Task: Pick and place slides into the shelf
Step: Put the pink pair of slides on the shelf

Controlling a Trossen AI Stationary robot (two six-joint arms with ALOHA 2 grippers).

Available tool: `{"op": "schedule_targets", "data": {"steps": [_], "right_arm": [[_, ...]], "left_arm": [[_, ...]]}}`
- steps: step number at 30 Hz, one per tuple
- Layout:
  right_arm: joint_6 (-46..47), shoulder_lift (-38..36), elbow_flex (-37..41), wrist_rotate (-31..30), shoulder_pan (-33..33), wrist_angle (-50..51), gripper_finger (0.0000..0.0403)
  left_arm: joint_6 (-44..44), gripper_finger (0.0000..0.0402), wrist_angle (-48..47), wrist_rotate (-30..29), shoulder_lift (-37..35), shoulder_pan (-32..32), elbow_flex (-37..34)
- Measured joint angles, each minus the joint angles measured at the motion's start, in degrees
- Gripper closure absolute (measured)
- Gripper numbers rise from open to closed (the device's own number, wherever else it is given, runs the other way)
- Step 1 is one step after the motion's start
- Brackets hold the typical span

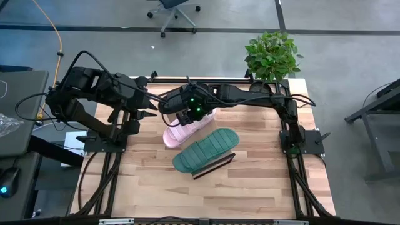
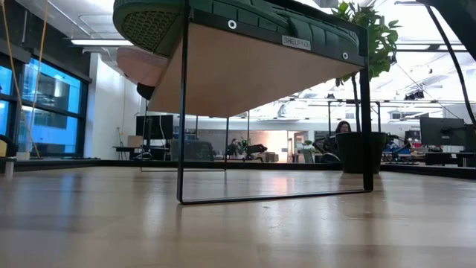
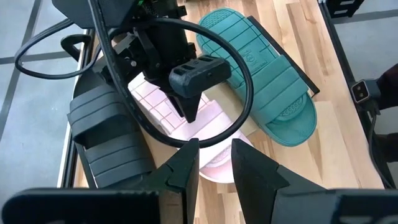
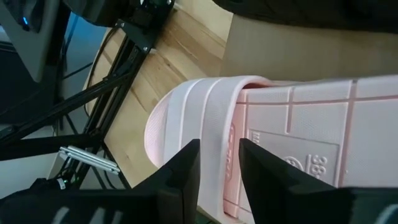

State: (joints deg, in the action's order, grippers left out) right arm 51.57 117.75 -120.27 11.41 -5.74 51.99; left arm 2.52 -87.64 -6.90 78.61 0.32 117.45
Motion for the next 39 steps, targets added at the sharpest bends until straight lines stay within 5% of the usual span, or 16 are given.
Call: {"op": "schedule_targets", "data": {"steps": [16,39], "right_arm": [[-4.0,-5.5,0.0,-3.8,-0.7,3.6,0.0301],[-10.0,-9.1,0.0,-12.4,-3.8,27.3,0.0302]], "left_arm": [[0.0,0.0318,-1.0,0.0,-0.1,0.0,0.0],[-0.9,0.0318,-2.4,0.3,0.2,0.0,-3.7]]}}
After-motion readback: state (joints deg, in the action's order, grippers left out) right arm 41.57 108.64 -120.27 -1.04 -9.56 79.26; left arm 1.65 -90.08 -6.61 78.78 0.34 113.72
